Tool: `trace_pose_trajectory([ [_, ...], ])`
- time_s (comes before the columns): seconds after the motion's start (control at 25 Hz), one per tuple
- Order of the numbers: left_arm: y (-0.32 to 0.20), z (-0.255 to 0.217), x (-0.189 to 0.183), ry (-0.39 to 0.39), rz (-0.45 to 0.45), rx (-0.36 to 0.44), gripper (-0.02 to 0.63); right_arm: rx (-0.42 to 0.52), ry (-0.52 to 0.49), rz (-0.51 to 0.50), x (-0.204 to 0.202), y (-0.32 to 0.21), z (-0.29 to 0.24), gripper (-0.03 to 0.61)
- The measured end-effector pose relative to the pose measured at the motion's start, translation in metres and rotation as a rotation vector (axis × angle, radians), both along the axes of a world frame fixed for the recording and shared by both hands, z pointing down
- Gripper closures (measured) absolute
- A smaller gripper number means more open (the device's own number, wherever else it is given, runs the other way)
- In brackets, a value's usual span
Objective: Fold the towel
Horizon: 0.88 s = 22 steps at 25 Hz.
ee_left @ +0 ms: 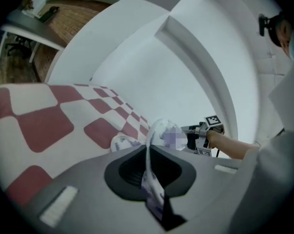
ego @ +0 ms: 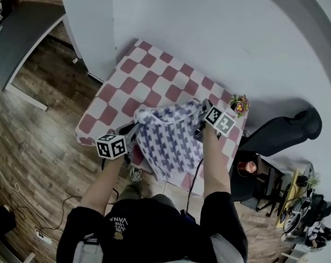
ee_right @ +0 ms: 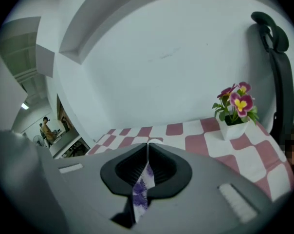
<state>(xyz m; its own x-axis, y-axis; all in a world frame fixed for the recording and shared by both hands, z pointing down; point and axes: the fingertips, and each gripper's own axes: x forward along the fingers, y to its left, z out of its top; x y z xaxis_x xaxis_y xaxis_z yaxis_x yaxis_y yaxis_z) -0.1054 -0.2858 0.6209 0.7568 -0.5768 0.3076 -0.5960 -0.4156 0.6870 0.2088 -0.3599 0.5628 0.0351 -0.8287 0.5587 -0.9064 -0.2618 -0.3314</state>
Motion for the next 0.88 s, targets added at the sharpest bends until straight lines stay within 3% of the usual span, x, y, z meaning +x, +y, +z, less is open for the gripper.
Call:
trace_pose_trajectory([
  [0.2, -0.021, 0.023, 0.003, 0.082, -0.059, -0.182, 0.591, -0.064, -0.028, 0.072, 0.007, -0.023, 0.035, 0.558],
  [0.28, -0.020, 0.023, 0.004, 0.125, -0.069, -0.247, 0.478, -0.056, -0.060, 0.073, 0.006, -0.025, 0.040, 0.554],
  [0.32, -0.019, 0.024, 0.002, 0.137, -0.075, -0.270, 0.412, -0.037, -0.082, 0.059, 0.004, -0.026, 0.039, 0.520],
  [0.4, -0.017, 0.025, -0.005, 0.140, -0.100, -0.291, 0.386, 0.013, -0.118, 0.014, 0.004, -0.025, 0.030, 0.413],
  [0.56, -0.008, 0.020, -0.026, 0.134, -0.184, -0.266, 0.360, 0.071, -0.155, -0.069, 0.018, 0.003, 0.010, 0.383],
  [0.68, 0.019, 0.002, -0.036, 0.091, -0.218, -0.190, 0.357, 0.050, -0.142, -0.111, 0.046, 0.047, 0.010, 0.383],
  [0.88, 0.115, -0.008, -0.001, -0.033, -0.120, -0.069, 0.357, -0.042, -0.091, -0.275, 0.085, 0.132, 0.031, 0.380],
])
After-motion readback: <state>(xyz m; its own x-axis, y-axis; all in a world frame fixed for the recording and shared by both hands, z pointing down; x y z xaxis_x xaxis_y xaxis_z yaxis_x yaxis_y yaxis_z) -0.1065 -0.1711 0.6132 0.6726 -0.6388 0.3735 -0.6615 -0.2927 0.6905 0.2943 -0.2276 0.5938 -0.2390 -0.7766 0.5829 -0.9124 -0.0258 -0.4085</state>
